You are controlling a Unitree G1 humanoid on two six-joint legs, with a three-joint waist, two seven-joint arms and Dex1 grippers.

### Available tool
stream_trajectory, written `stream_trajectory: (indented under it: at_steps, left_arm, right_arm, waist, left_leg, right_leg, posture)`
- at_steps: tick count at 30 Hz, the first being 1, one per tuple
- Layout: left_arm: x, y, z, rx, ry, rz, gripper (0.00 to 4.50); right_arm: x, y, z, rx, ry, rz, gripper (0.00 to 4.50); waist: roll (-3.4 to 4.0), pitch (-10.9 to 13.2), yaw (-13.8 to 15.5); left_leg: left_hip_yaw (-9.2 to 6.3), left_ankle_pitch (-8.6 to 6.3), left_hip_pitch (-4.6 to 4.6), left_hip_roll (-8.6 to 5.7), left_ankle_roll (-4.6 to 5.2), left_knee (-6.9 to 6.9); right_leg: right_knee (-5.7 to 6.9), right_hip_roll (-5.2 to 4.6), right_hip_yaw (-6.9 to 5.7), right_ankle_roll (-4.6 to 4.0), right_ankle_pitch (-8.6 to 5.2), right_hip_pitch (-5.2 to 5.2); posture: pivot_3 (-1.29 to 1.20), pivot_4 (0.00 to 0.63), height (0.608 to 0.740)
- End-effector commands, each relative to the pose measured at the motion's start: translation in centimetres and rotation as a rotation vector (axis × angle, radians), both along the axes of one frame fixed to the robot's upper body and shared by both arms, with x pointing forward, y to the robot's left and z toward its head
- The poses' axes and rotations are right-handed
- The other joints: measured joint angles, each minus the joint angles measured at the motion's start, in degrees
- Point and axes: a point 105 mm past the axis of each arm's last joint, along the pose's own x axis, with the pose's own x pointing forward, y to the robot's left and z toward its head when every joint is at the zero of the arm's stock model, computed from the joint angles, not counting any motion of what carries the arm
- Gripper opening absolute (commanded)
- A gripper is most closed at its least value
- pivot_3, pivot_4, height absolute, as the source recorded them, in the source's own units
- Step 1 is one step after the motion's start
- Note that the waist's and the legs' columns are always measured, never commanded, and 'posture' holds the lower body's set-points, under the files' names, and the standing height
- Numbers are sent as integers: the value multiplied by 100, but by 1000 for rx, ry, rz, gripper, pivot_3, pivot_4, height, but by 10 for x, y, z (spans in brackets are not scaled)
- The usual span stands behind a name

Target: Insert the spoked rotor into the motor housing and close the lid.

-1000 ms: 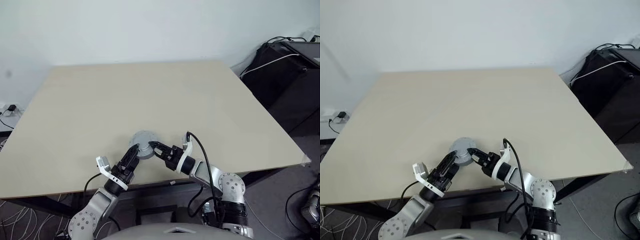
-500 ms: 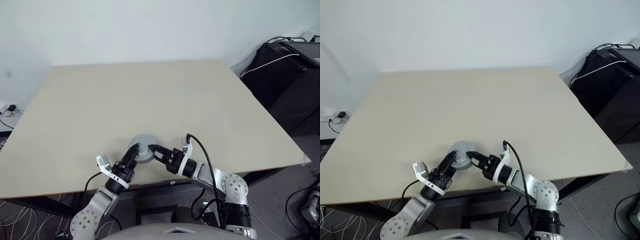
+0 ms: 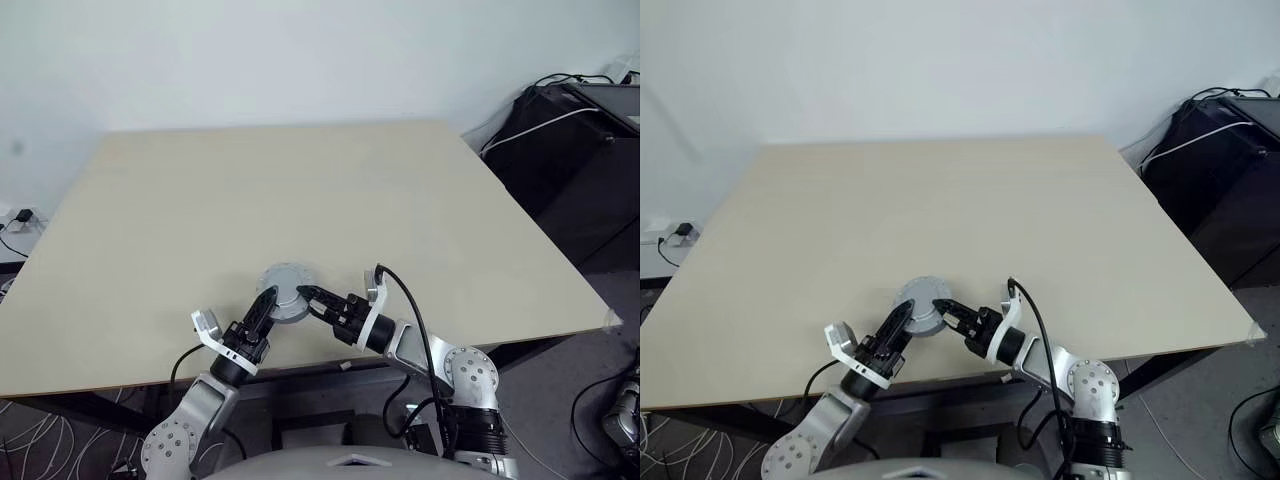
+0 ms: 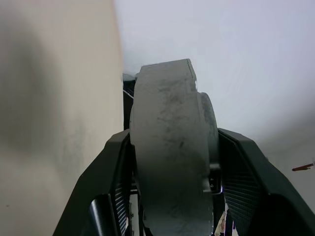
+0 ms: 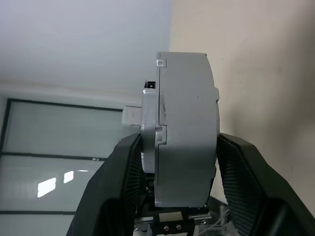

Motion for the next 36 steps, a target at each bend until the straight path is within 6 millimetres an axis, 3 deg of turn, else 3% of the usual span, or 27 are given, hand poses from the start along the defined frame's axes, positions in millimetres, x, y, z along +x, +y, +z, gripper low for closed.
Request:
stream_trajectory:
  at_steps: [1, 7, 8, 13, 20, 25, 36]
  left_arm:
    - [6, -9, 13, -53, -44, 26, 2193]
    - [12, 1, 12, -29, -50, 96, 2121]
    - [14, 4, 12, -23, -51, 113, 2121]
    - [25, 24, 12, 22, -53, 214, 2120]
    - [42, 60, 17, 84, -56, 335, 2120]
    - [51, 75, 17, 128, -49, 358, 2120]
    - [79, 106, -3, 209, 39, 486, 2119]
  right_arm:
    - [5, -1, 18, 7, -96, -14, 2404]
    - [11, -11, 17, -13, -114, -59, 4393]
    - [11, -13, 18, -14, -118, -69, 4500]
    - [15, -27, 20, -96, -201, -125, 4500]
    - [7, -43, 24, -446, -650, -123, 4500]
    - [-4, -48, 15, -656, -885, -71, 4500]
    - [-18, -62, 9, -849, -1133, -176, 4500]
  waist:
    - [0, 0, 0]
    - [-1, 0, 4]
    - [-1, 0, 4]
    - [-2, 1, 16]
    - [-15, -1, 81]
    - [-23, 1, 85]
    - [-57, -2, 152]
  left_leg:
    - [0, 0, 0, 0, 0, 0]
    - [0, -1, 0, -1, 2, 3]
    - [0, -1, 0, -1, 2, 3]
    - [1, -1, 0, -1, 2, 3]
    - [1, 0, 2, -3, 6, 16]
    - [-5, -1, 15, 2, 8, 20]
    - [-7, -17, 16, 4, -16, 34]
  right_leg:
    - [0, 0, 0, 0, 0, 0]
    - [0, 0, 0, 0, 0, 2]
    - [0, 0, 0, 0, 0, 2]
    - [0, 0, 0, 0, 0, 2]
    - [0, 11, -3, 5, 2, 13]
    - [-36, 27, -3, 33, 21, 46]
    - [-56, 28, -4, 44, 41, 64]
  posture:
    - [0, 0, 740]
    - [0, 0, 740]
    - [0, 0, 740]
    - [0, 0, 740]
    - [0, 0, 740]
    - [0, 0, 740]
    - [0, 0, 740]
